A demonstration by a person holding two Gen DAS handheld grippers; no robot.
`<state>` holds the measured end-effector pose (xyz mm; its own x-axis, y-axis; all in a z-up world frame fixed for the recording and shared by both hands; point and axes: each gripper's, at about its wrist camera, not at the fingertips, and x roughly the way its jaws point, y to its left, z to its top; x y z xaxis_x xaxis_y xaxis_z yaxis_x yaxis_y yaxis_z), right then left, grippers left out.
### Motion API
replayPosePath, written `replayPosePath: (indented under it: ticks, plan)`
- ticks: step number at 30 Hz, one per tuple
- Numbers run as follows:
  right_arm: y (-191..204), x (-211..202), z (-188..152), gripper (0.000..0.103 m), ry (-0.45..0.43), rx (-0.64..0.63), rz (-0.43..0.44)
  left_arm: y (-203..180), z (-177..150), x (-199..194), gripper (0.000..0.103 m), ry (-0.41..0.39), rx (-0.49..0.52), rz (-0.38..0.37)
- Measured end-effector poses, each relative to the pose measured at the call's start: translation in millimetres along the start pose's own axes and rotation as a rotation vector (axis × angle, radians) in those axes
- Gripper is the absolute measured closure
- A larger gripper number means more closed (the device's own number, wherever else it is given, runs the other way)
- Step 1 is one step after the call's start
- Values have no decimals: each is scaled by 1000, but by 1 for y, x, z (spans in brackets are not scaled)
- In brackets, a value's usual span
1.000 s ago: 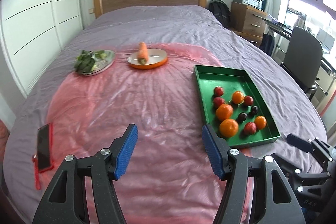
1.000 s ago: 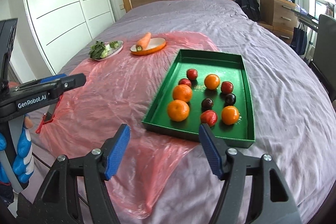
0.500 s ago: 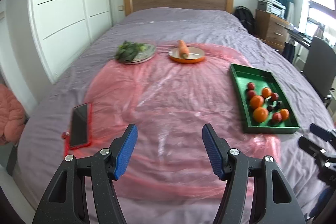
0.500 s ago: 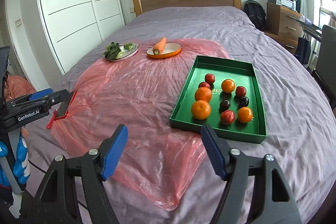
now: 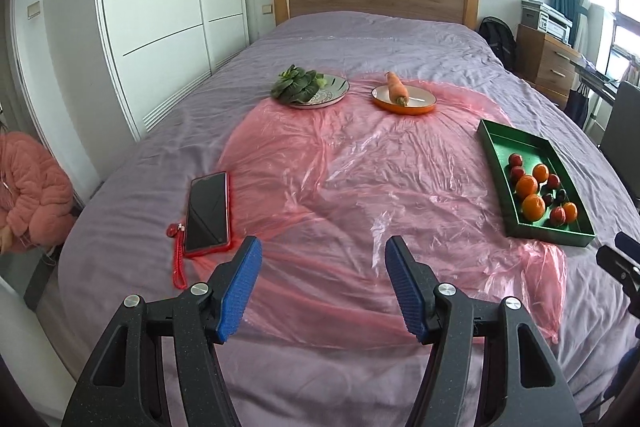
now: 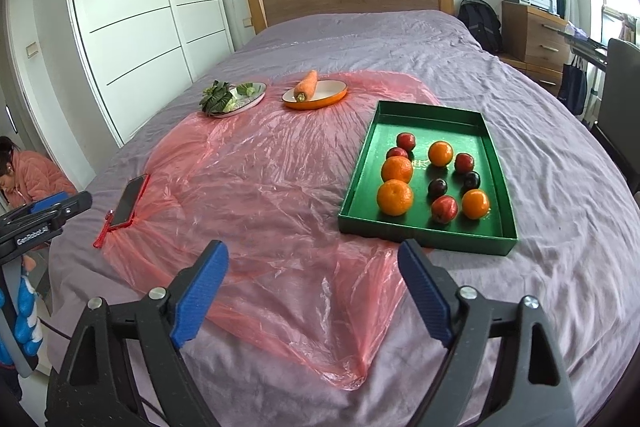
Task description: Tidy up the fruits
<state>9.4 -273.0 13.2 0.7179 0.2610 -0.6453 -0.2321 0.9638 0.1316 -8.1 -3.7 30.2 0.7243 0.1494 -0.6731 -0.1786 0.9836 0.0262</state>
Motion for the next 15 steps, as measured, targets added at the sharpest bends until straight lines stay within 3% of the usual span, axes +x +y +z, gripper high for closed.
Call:
replayPosePath:
  ticks: [12,14,15]
  plan:
    - [-12,-8,-11,0,-43,47,-120,-6,-9,0,45,-19,26,-3]
    - [-14,-8,-13,0,-49,51,-132,-8,-10,2,39,-10,24,-12]
    - [-14,-9,-13,0,-52,52,-136,-9,-11,2,25,-12,25,-11]
